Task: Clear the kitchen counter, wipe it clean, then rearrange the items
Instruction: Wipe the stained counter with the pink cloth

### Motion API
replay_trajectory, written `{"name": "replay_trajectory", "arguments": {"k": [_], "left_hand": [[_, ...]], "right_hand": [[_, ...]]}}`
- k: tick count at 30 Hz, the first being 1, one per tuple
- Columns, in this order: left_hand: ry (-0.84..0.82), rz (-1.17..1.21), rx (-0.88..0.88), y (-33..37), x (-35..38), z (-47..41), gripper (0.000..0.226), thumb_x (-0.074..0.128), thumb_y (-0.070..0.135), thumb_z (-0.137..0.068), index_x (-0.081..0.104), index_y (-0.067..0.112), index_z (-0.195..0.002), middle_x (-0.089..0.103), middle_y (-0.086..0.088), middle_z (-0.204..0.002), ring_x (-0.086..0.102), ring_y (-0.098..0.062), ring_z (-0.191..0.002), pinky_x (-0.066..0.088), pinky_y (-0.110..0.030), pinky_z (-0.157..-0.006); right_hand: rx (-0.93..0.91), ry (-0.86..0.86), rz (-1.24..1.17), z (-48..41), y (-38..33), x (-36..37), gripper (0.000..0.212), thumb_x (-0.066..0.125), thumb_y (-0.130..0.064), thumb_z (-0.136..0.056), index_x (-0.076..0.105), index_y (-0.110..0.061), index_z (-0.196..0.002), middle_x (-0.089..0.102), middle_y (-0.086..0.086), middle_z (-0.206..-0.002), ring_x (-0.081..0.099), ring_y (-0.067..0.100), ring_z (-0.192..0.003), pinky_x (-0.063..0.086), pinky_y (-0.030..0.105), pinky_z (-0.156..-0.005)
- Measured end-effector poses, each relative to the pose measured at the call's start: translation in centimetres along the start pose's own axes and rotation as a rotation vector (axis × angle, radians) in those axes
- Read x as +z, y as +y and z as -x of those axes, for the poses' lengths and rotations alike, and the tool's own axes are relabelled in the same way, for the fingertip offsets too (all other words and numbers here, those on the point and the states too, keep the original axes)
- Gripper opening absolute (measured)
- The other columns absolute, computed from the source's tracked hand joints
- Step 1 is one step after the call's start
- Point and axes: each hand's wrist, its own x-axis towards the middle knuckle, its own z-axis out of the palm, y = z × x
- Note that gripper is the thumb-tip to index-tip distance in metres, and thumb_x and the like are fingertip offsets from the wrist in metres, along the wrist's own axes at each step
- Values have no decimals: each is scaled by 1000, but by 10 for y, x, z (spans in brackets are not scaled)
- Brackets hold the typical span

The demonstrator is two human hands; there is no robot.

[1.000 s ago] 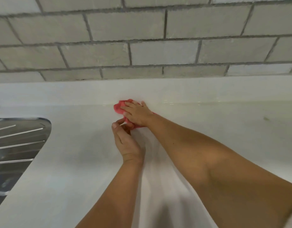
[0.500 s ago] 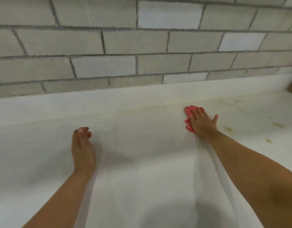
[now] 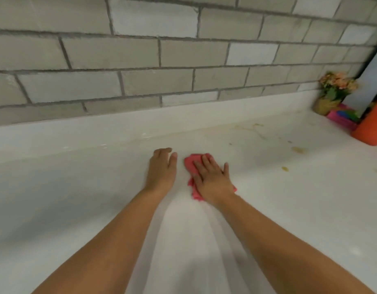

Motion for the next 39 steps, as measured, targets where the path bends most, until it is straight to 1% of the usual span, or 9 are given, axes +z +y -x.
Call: {"name": "replay_trajectory", "arguments": {"k": [3,7,10,13,21,30,34,37,39], "left_hand": [[-126,-202,-24,4,29,-9,46,28,29,-100,35,8,-141,30,-9,-150,24,-22,-140,11,-36,-117],[-147,-461,-9,-11,41,-11,48,23,30,-101,35,6,-139,30,-10,-150,20,-21,-142,7,-38,-117],[-101,-492,7,-12,48,-12,55,17,39,-99,42,5,-134,35,-11,-147,24,-23,-140,11,-37,-115],[-40,-437,21,-11,47,-10,86,-4,53,-81,50,5,-128,44,-12,-141,33,-24,-135,15,-37,-114],[-32,-430,10,-10,46,-12,43,26,28,-100,50,7,-129,44,-10,-141,34,-23,-134,20,-36,-115],[-59,-446,-26,-10,46,-14,45,27,30,-100,49,4,-130,43,-11,-142,34,-25,-134,20,-37,-115],[-11,-420,8,-11,46,-13,73,13,47,-89,59,-3,-115,55,-20,-127,47,-34,-122,32,-43,-107],[16,-421,15,-13,47,-15,80,8,49,-84,63,-6,-103,61,-25,-114,54,-39,-109,40,-46,-99],[-24,-446,-2,-16,48,-19,77,8,48,-86,63,-5,-98,61,-24,-109,55,-39,-105,41,-46,-97]], "right_hand": [[144,12,47,-31,60,-7,52,17,-37,-99,12,-26,-150,5,-2,-160,-5,14,-147,1,56,-115],[247,80,94,13,95,-6,77,-6,-46,-80,17,-21,-149,11,2,-159,2,17,-147,5,54,-115],[86,50,109,29,62,-4,97,-21,-48,-63,12,-21,-150,5,4,-159,-1,21,-147,-1,47,-117],[-112,-4,64,-21,24,-4,64,-2,-46,-91,9,-24,-150,0,-2,-160,-6,18,-147,-9,49,-115],[-1,19,-31,-162,44,-7,51,17,-34,-100,16,-23,-149,5,0,-159,-2,18,-147,-8,61,-112],[389,132,16,-52,122,-4,55,18,-34,-98,23,-11,-148,16,17,-156,11,30,-146,5,54,-115],[42,224,-14,26,45,18,55,29,-34,-85,67,-8,-116,63,19,-122,59,35,-115,46,48,-98],[-219,116,-16,79,45,15,56,17,-38,-98,62,-18,-124,59,8,-131,55,25,-123,35,39,-104],[-208,61,0,82,83,2,73,-1,-51,-95,52,-18,-134,47,6,-143,44,23,-133,37,40,-109]]}}
